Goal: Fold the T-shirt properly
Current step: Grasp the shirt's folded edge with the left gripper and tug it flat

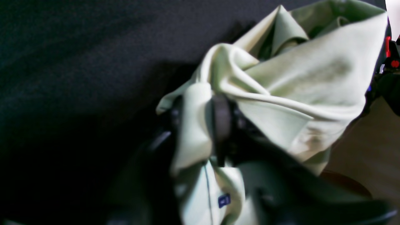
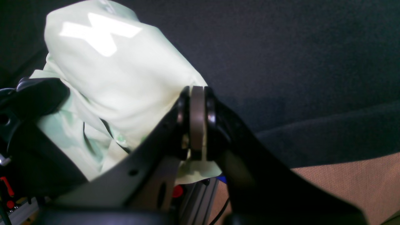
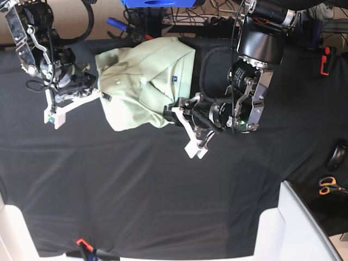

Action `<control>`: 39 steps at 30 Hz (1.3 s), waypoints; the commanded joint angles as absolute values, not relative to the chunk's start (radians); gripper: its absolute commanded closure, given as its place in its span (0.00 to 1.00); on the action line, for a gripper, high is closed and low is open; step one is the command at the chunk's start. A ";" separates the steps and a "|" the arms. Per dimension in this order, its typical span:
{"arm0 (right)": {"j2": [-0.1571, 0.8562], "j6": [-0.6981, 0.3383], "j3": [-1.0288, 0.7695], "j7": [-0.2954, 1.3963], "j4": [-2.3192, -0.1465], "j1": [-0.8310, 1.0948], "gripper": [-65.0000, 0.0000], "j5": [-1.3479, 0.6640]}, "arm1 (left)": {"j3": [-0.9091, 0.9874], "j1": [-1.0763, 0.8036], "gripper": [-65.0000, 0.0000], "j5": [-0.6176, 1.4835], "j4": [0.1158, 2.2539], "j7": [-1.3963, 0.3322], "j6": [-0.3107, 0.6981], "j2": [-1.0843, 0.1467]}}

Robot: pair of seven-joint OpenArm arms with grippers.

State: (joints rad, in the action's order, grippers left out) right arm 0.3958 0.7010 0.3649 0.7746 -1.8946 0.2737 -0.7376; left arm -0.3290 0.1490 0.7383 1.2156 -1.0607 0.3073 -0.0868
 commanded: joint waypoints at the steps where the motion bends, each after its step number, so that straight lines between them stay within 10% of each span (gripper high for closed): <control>1: 0.404 0.698 0.360 0.760 -1.910 0.266 0.99 -0.736 | -0.326 0.165 0.60 0.754 1.237 -1.053 0.294 -0.087; 5: 0.404 0.698 0.360 0.760 -1.910 0.266 0.99 -0.736 | -0.326 0.159 0.57 0.754 1.257 -1.053 0.277 -0.087; 15: 0.400 0.698 0.360 0.762 -1.908 0.251 0.99 -0.736 | -0.326 0.157 1.00 0.754 1.280 -1.053 0.275 -0.117; 39: 0.395 0.698 0.364 0.762 -1.857 0.228 0.99 -0.736 | -0.294 0.050 1.00 0.754 1.395 -1.055 0.220 -0.166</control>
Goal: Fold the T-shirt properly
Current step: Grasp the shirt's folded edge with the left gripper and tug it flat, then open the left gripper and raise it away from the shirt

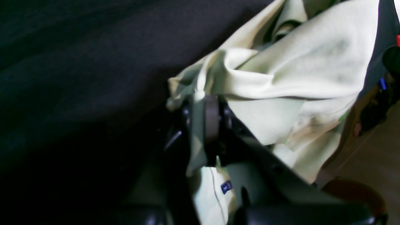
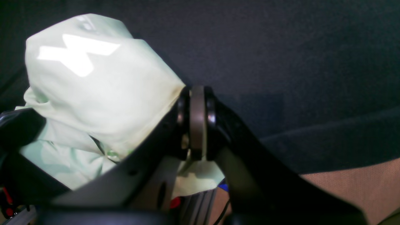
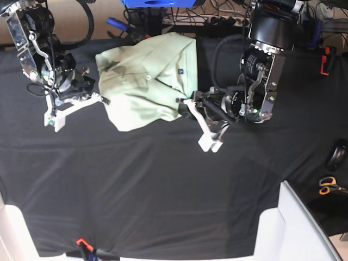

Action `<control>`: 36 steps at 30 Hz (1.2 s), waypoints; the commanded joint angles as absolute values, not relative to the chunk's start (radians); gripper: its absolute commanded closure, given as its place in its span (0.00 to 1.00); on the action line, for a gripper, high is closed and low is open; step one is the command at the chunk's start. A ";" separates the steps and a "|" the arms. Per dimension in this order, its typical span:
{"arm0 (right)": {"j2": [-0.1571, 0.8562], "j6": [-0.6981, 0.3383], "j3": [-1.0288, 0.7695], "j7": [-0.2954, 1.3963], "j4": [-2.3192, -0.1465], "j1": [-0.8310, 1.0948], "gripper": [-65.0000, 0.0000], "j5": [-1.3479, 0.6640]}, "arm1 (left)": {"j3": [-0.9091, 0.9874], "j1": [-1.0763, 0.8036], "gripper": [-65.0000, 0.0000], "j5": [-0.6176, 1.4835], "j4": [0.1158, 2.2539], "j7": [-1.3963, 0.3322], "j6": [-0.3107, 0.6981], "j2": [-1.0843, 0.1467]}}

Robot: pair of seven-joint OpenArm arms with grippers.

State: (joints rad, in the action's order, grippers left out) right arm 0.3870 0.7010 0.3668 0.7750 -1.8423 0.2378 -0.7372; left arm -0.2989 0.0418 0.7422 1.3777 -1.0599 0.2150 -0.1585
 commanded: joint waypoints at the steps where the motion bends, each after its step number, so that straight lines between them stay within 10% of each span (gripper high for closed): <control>1: 0.395 0.698 0.364 0.762 -1.857 0.228 0.99 -0.736 | -0.280 0.039 1.00 0.754 1.397 -1.055 0.196 -0.170; 13: 0.394 0.698 0.366 0.760 -1.863 0.228 0.99 -0.736 | -0.278 0.041 1.00 0.753 1.391 -1.050 0.174 -0.193; 19: 0.394 0.698 0.367 0.760 -1.865 0.228 0.99 -0.736 | -0.269 0.036 0.56 0.753 1.402 -1.050 0.168 -0.200; 23: 0.394 0.698 0.367 0.760 -1.876 0.214 1.00 -0.736 | -0.265 0.042 0.45 0.753 1.403 -1.049 0.087 -0.242; 32: 0.392 0.587 0.369 0.766 -1.951 0.173 1.00 -0.737 | 0.039 -0.070 0.47 0.753 1.577 -1.050 0.068 -0.360; 36: 0.361 0.447 0.438 0.766 -1.948 0.131 1.00 -0.737 | 0.285 -0.179 0.87 0.753 1.612 -1.049 0.068 -0.407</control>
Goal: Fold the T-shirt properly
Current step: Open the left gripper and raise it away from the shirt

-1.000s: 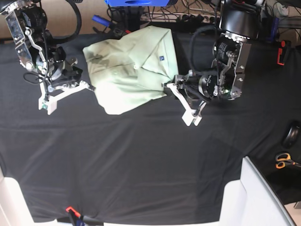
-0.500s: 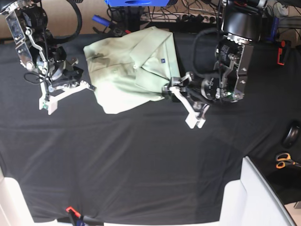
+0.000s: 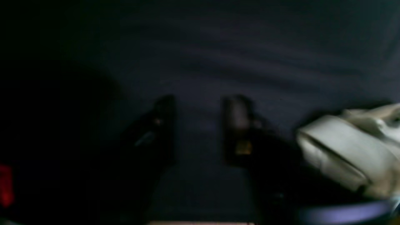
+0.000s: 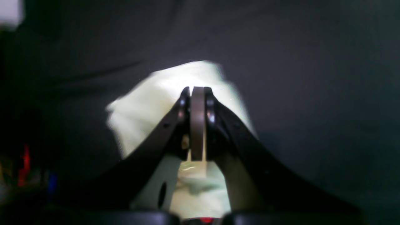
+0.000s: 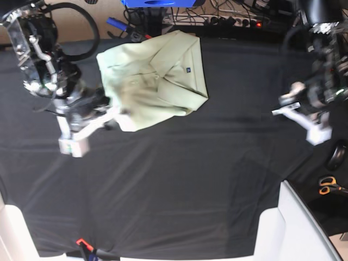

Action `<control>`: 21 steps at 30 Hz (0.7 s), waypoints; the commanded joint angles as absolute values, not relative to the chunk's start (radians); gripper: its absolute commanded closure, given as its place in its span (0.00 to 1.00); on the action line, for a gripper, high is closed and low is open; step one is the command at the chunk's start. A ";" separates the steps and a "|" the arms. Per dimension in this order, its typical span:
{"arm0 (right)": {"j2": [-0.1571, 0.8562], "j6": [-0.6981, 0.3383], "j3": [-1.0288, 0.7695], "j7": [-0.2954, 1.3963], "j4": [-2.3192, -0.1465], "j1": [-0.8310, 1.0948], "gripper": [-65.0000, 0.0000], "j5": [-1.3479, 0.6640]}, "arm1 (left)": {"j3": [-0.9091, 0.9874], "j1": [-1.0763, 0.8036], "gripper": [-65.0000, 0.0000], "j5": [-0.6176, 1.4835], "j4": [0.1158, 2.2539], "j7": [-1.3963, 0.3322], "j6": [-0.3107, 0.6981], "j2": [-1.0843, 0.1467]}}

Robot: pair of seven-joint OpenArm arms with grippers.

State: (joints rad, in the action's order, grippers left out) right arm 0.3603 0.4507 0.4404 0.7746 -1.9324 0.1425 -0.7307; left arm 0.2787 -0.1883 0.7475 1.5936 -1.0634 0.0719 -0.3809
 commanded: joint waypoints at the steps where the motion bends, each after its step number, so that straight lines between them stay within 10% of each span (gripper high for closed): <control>1: 0.360 0.418 0.461 0.763 -1.945 0.122 1.00 -0.737 | 0.346 -0.202 1.00 0.753 1.615 -1.049 0.068 -0.412; 21: 0.285 -0.097 0.332 0.760 -1.701 0.061 1.00 -0.736 | 0.478 -0.366 1.00 0.565 1.837 -1.055 0.099 -0.328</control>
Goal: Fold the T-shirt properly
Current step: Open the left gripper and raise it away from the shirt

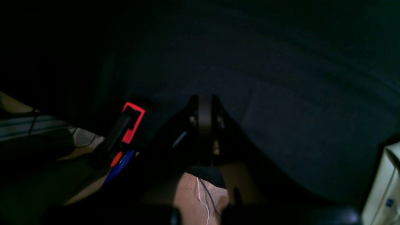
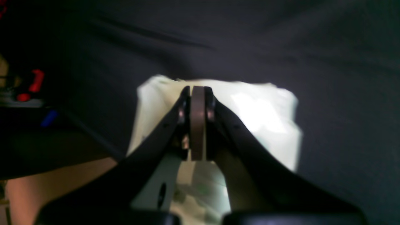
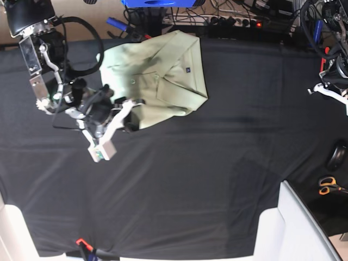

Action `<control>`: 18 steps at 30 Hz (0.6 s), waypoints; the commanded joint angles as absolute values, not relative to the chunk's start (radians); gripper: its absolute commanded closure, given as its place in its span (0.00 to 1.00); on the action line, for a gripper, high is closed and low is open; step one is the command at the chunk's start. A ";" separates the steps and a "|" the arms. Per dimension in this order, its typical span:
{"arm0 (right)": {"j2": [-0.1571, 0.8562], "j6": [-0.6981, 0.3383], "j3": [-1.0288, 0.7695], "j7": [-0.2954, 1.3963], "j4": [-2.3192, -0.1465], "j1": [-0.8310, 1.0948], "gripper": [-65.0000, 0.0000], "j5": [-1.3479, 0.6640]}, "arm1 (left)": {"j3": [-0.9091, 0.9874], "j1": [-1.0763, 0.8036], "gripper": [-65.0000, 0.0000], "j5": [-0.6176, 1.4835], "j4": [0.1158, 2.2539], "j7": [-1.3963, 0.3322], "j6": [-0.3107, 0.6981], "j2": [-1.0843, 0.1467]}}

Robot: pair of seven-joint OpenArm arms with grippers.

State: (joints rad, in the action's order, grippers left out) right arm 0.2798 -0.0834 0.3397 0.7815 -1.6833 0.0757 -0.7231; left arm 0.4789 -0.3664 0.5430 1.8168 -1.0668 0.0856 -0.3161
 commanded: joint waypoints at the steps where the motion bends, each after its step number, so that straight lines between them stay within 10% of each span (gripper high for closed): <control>1: 0.285 -0.101 0.326 0.760 -1.699 0.062 1.00 -0.736 | 0.440 -0.366 1.00 0.565 1.837 -1.056 0.113 -0.329; 8: 0.292 0.001 0.262 0.825 -1.738 0.064 1.00 -0.736 | 0.200 -0.332 0.97 0.611 1.831 -1.253 0.124 -0.300; 15: 0.292 0.067 0.185 0.903 -1.750 0.061 0.97 -0.736 | 0.199 -0.326 0.46 0.909 1.814 -1.339 0.125 -0.242; 18: 0.292 0.067 0.180 0.918 -1.750 0.062 0.90 -0.736 | 0.199 -0.331 0.40 1.029 1.759 -1.336 0.125 -0.248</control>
State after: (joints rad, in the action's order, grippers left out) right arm 0.2836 0.0723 0.1864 0.9348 -1.7271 0.0750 -0.7261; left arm 0.1955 -0.3321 1.0100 1.7439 -1.3373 0.1295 -0.2394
